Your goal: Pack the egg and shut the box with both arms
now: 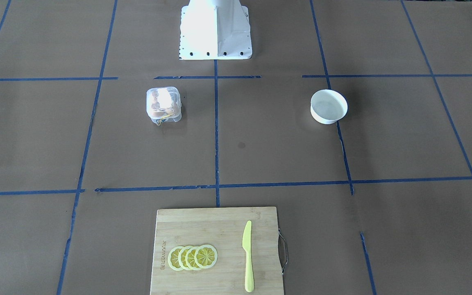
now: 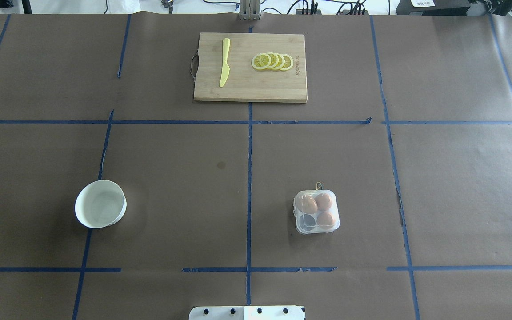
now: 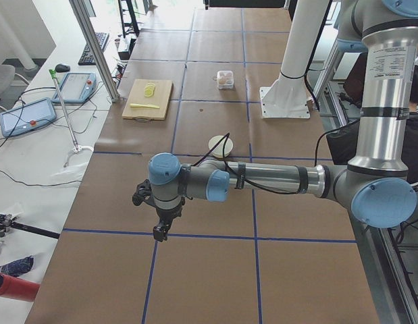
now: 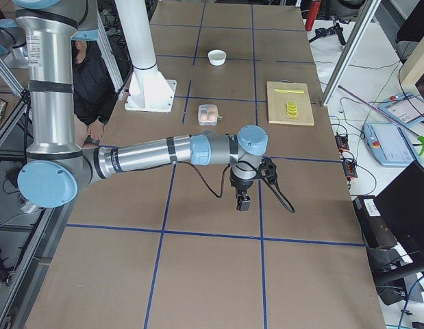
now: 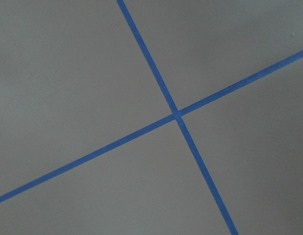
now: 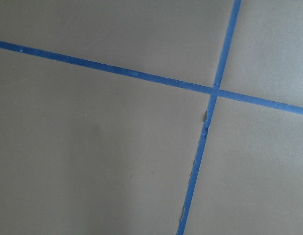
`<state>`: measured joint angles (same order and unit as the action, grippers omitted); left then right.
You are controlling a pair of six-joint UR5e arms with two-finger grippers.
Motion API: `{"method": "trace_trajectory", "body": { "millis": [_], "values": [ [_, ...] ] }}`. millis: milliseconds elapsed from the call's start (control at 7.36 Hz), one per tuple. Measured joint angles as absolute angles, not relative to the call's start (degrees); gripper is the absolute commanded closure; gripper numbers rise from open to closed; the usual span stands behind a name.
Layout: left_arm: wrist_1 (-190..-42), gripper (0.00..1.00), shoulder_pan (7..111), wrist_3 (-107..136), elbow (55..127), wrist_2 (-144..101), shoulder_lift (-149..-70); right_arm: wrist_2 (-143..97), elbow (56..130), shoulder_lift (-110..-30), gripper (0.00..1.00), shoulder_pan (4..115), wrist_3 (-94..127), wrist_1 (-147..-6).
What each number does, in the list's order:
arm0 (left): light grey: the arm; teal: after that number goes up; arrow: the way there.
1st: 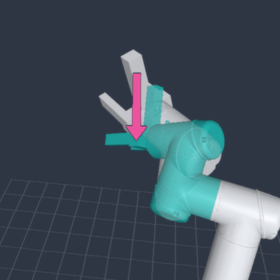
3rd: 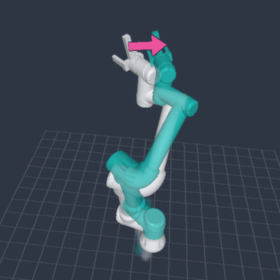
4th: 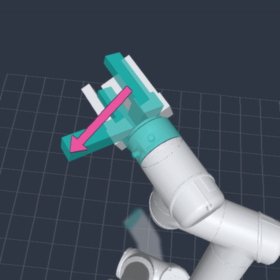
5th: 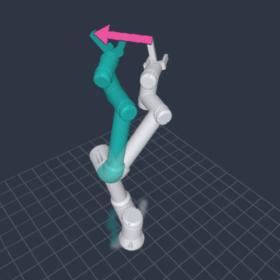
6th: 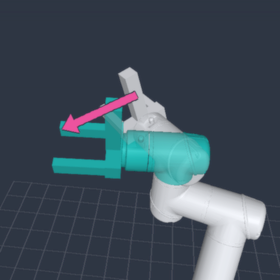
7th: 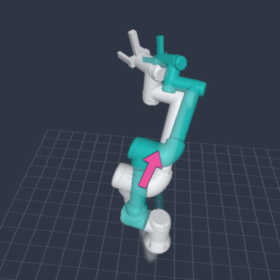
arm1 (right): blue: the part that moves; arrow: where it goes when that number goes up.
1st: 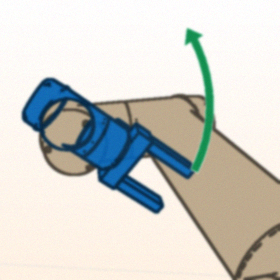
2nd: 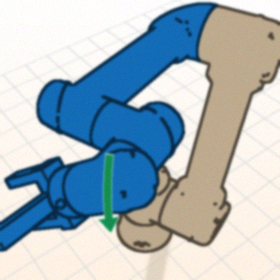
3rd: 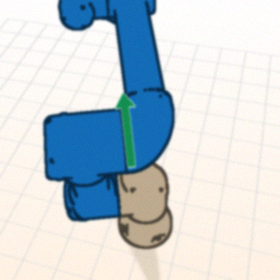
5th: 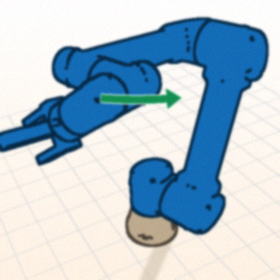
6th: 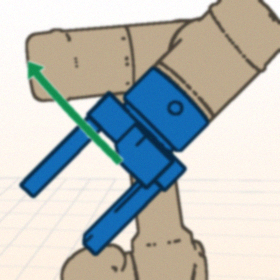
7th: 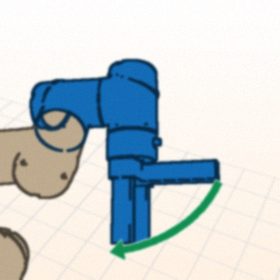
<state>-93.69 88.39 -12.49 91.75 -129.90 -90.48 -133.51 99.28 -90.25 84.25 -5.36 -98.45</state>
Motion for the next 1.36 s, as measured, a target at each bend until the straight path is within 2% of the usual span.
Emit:
{"method": "trace_trajectory", "body": {
  "millis": [407,1358],
  "values": [
    [-92.78,0.0,88.47,3.78,92.34,-139.18,-89.09,-135.41,97.55,-90.73,0.0,86.3,-5.21,-98.35],
    [-94.54,0.0,88.31,6.59,92.71,-136.16,-88.09,-135.09,96.47,-91.0,0.0,89.07,-5.5,-98.29]
  ]
}}
